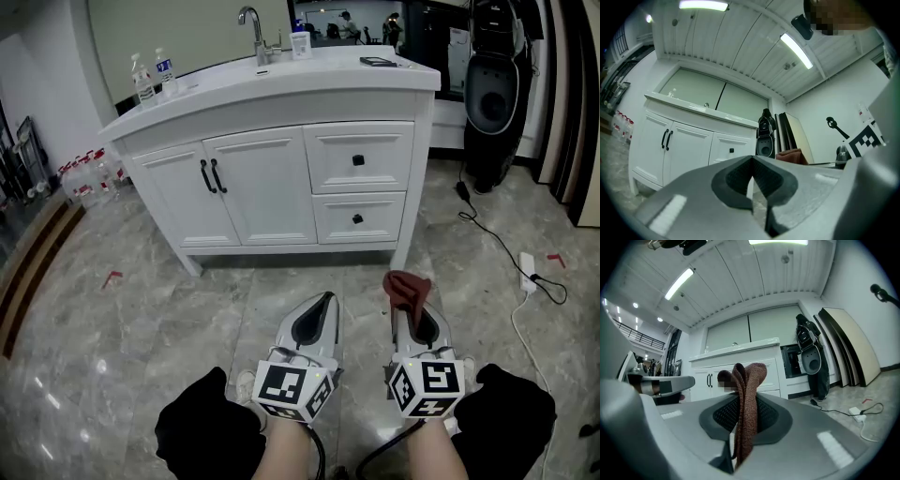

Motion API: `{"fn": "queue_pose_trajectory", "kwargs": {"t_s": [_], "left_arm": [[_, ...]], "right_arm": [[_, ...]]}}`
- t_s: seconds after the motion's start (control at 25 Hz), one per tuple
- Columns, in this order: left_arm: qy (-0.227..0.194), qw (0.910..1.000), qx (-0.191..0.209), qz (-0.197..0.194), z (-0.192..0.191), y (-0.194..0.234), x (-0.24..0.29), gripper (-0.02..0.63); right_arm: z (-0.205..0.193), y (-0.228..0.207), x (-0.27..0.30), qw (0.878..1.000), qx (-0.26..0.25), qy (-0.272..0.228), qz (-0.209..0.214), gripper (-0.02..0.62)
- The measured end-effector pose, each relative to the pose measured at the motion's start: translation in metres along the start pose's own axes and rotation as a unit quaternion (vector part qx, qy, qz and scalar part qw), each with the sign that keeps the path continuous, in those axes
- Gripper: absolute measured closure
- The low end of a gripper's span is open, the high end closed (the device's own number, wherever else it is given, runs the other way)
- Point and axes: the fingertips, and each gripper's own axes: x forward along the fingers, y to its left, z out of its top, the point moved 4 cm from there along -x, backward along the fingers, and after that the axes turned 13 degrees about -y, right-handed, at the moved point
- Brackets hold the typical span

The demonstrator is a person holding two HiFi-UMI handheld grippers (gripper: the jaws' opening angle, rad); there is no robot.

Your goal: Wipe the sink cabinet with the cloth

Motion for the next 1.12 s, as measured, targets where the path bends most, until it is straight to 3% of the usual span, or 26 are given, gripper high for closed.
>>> {"fn": "queue_pose_trajectory", "kwargs": {"t_s": [0.32, 0.72, 1.0, 1.12], "left_arm": [[-0.007, 1.0, 0.004, 0.006, -0.005, 0.006, 0.004, 0.606], [0.021, 0.9997, 0.006, -0.011, -0.053, 0.043, 0.054, 0.606], [0.002, 0.9995, -0.013, 0.03, -0.065, 0.09, 0.102, 0.606], [-0.007, 0.9994, 0.003, 0.035, -0.059, 0.108, 0.126, 0.606]], "right_arm": [[-0.006, -0.007, 0.007, 1.0, 0.014, 0.001, -0.007, 0.514], [-0.052, -0.031, 0.073, 0.998, 0.052, 0.028, -0.028, 0.514], [-0.059, -0.041, 0.137, 0.999, 0.035, 0.023, -0.004, 0.514], [-0.054, -0.036, 0.171, 0.999, 0.03, 0.017, 0.027, 0.514]]}}
